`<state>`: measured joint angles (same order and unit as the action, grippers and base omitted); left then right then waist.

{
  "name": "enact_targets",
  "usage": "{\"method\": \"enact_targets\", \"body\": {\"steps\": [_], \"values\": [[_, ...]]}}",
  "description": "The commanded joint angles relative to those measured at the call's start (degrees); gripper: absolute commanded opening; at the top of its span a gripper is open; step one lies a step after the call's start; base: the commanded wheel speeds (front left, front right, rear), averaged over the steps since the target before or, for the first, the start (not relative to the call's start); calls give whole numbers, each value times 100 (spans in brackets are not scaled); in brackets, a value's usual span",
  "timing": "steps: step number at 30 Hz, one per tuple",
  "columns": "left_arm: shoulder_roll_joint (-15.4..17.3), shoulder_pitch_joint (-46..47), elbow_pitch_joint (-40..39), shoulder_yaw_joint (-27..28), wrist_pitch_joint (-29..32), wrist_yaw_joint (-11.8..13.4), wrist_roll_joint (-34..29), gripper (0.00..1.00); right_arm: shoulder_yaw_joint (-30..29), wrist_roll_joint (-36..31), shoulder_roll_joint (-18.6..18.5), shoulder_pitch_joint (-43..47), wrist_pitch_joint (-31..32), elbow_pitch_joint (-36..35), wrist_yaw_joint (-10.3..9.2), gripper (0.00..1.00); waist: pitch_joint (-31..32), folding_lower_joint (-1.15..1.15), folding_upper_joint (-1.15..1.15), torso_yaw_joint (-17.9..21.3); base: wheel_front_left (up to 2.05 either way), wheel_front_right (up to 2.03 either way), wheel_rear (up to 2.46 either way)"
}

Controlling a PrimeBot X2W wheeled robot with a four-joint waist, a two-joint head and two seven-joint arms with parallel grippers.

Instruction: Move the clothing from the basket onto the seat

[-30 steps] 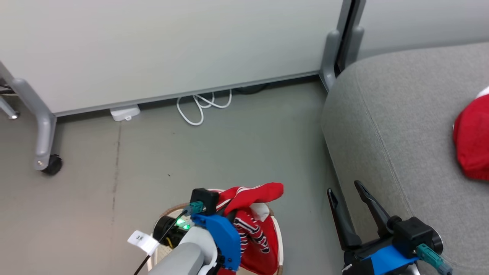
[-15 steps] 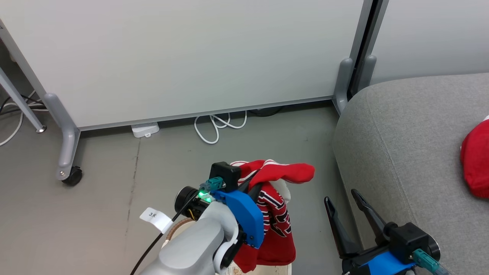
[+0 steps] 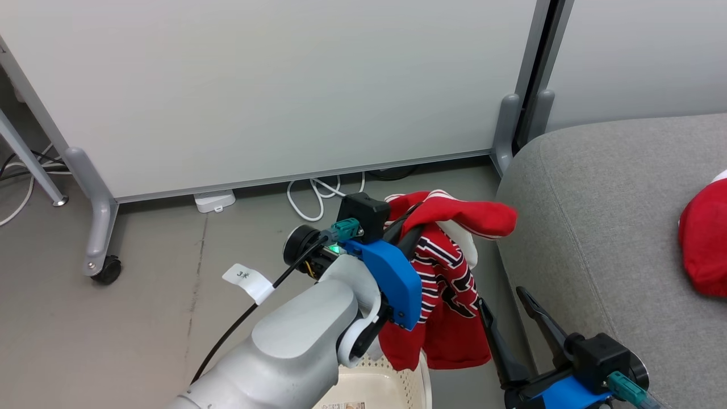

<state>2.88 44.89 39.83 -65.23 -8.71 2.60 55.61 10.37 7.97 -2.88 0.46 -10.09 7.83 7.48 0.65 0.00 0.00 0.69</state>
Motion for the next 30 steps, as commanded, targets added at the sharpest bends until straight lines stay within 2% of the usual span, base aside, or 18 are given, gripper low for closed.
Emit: {"method": "enact_targets", "body": {"steps": [1,20,30], "values": [[2,109,-7,-41,-51,37,56,0,1,-7,-1,48,23,3,3,100,9,0,0,4,0,0,0],[1,394,102,-601,-259,133,539,0,48,-224,-1,-178,196,143,3,100,-2,0,0,17,0,0,0],[1,521,-22,-759,-325,-103,439,0,114,-455,-1,-795,402,769,3,100,-76,0,0,-55,0,0,0]]}}
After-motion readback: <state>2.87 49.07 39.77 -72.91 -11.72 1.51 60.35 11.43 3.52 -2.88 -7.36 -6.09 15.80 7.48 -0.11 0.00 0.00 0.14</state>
